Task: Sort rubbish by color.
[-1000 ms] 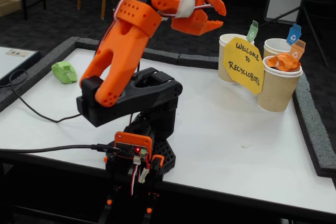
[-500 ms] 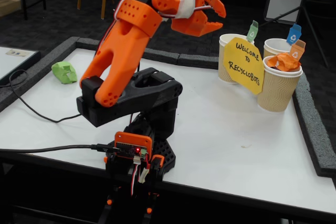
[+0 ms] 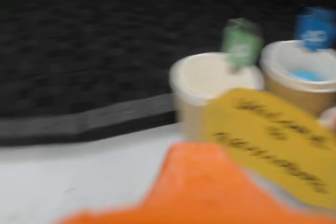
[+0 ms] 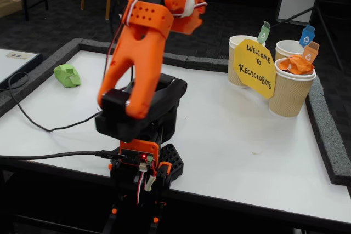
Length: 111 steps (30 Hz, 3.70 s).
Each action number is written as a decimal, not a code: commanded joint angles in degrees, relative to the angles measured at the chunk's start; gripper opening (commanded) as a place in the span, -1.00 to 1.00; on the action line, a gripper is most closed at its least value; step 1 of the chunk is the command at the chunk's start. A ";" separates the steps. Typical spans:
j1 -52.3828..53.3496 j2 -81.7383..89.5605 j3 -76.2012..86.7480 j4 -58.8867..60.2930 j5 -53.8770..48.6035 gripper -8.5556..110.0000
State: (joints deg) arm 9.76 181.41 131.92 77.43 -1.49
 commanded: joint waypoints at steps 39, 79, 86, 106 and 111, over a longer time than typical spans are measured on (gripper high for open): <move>-52.47 0.09 5.45 -0.53 -1.32 -0.85; -55.37 -58.10 -16.79 -28.21 -1.32 -0.85; -55.90 -66.36 -24.08 -28.92 -1.23 -0.85; -65.04 -78.93 -29.09 -30.23 -1.76 -0.85; -65.39 -81.83 -30.67 -30.23 -1.32 -0.83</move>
State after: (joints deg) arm -54.76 98.79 109.07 48.60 -1.58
